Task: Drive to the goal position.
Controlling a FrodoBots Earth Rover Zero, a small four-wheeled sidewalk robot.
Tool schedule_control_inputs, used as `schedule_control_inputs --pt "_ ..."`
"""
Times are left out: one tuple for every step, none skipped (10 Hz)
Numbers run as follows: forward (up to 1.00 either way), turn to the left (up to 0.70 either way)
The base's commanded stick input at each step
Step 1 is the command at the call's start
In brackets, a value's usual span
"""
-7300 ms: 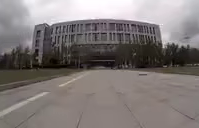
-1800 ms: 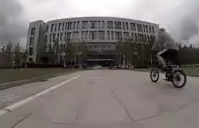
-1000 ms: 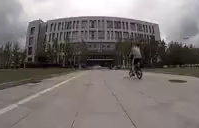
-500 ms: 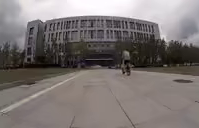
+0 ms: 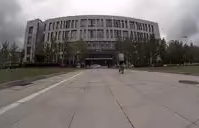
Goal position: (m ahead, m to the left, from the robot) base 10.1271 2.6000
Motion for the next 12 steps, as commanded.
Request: schedule_control_inputs --pt "0.70 0.00" --pt "0.70 0.00" --pt "0.70 0.00" --pt "0.70 0.00" --pt "0.70 0.00" --pt "0.70 0.00" --pt "0.70 0.00" --pt "0.70 0.00" --pt "0.70 0.00" --pt "0.70 0.00" --pt "0.70 0.00" --pt "0.70 0.00"
